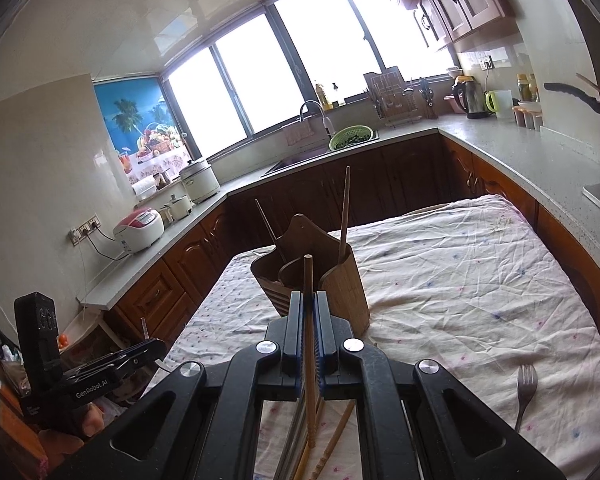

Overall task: Organize utensils
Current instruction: 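Carry the chopstick and fork up and lower them into the wooden holder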

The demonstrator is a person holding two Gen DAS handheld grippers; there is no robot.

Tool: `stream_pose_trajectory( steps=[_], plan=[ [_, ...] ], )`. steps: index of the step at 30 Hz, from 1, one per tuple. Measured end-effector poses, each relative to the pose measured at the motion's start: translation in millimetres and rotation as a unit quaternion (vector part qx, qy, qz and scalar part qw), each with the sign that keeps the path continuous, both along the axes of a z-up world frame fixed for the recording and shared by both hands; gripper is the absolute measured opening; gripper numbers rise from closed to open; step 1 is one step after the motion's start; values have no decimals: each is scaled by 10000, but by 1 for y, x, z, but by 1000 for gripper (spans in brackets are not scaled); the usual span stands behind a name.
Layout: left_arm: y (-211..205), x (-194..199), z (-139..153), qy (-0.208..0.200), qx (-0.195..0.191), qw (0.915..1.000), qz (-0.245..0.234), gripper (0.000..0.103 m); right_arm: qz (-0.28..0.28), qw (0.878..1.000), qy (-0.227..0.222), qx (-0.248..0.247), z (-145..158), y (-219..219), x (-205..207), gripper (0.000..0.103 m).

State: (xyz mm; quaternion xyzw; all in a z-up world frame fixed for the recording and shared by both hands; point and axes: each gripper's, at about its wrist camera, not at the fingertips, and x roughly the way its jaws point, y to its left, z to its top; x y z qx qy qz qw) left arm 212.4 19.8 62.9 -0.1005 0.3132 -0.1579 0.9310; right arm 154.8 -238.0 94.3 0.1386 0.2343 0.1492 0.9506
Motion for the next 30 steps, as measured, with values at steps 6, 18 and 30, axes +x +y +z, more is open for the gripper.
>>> stream_pose_trajectory(
  steps=[6,18,30],
  plan=[
    [3,6,7,-68,-79,9999,56,20,27,10000,-87,39,6,1,4,4],
    [11,42,45,-511,-174,9982,276,20,26,9985,-528,135,44,2,29,4],
    [-2,124,91,-1116,-215,9923,494,20,-276,9904,-1357,23,99,10,76,4]
  ],
)
